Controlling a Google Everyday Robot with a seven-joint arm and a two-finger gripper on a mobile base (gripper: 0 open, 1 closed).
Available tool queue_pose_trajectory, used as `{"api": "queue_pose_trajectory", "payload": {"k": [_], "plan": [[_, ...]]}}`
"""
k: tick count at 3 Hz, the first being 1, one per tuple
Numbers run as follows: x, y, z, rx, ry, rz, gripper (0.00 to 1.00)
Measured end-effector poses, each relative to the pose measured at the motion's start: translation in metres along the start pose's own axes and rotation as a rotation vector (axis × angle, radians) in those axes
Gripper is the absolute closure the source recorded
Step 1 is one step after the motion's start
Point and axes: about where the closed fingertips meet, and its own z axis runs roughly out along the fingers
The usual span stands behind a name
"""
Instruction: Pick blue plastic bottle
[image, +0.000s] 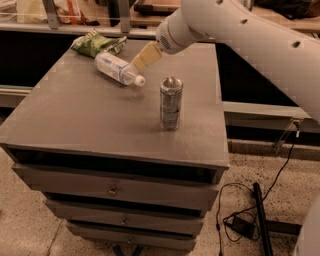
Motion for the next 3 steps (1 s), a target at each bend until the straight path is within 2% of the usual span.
{"api": "queue_pose_trajectory", "payload": {"k": [1,2,3], "plan": [[0.006,0.01,0.024,0.053,-0.008,0.055,0.0],[0.015,0.013,0.042,0.052,0.013,0.108,0.0],[0.016,0.018,0.053,-0.003,0.024,0.143,0.0]]}}
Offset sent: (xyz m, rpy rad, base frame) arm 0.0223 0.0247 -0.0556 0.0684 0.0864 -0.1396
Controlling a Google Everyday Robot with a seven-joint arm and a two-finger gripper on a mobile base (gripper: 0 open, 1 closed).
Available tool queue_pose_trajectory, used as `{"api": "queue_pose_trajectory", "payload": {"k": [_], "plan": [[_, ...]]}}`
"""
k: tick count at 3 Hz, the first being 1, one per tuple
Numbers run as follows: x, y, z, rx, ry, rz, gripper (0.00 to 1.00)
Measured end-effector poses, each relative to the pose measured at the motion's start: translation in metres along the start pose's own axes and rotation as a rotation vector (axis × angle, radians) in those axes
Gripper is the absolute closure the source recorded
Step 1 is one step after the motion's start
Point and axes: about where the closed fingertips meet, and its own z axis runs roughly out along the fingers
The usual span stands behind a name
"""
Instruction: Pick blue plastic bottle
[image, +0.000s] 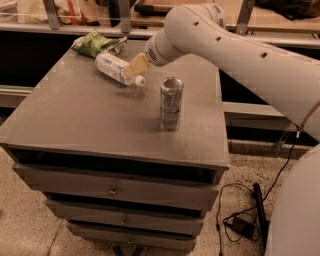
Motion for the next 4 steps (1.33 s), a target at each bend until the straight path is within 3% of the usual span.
{"api": "queue_pose_trajectory", "payload": {"k": [2,4], "plan": [[-0.013,0.024,0.015,-0.129,-0.019,-0.045,0.0],[-0.007,0.046,0.032,-0.159,-0.029,-0.055,0.0]]}}
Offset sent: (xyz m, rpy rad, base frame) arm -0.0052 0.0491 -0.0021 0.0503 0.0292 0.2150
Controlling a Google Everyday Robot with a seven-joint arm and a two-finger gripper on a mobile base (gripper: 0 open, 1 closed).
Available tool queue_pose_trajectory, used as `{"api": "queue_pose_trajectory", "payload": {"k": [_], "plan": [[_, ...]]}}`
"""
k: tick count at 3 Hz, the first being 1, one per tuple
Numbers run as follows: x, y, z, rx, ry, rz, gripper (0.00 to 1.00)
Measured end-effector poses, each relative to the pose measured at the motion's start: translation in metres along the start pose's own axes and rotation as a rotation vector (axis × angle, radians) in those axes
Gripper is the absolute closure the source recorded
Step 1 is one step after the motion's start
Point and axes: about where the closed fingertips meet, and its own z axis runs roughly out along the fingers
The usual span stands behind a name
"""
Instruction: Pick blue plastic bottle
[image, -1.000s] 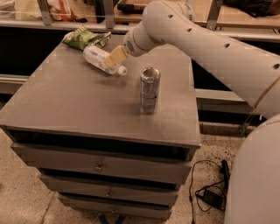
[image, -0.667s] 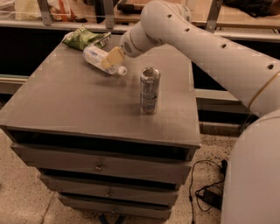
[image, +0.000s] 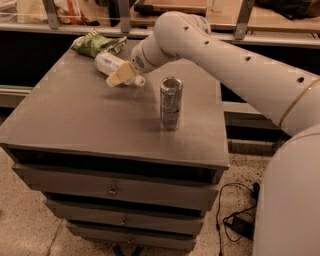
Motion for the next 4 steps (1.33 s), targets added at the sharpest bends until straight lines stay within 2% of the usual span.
{"api": "queue_pose_trajectory", "payload": {"k": [1,2,3,4], "plan": [[0.006,0.005,0.009,-0.033,-0.004,0.004,0.18],[0.011,0.007,0.014,-0.058,-0.012,-0.002,0.49],[0.01,0.007,0.015,-0.062,-0.022,-0.008,0.74],[-0.009,-0.003,0.0,-0.128,-0.102,-0.03,1.0]]}}
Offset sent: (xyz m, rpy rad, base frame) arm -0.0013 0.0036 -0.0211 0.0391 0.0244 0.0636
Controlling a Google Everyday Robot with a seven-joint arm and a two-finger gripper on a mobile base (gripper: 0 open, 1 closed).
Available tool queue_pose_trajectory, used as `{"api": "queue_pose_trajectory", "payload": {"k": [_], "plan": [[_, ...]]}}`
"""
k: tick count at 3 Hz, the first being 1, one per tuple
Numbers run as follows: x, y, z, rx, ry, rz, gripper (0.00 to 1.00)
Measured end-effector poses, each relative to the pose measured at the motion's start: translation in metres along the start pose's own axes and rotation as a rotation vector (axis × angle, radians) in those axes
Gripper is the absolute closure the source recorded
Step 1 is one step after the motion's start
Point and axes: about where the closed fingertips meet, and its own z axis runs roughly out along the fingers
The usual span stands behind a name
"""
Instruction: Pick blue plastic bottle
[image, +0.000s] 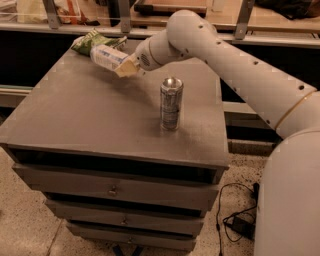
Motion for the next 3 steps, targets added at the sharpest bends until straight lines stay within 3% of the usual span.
{"api": "queue_pose_trajectory", "payload": {"k": [1,2,3], "plan": [[-0.021,-0.006,-0.022,-0.109,-0.077,-0.06,1.0],[-0.037,-0.021,-0.058,-0.197,-0.135,-0.192,1.0],[-0.047,-0.032,-0.091,-0.211,-0.161,-0.274,1.0]]}}
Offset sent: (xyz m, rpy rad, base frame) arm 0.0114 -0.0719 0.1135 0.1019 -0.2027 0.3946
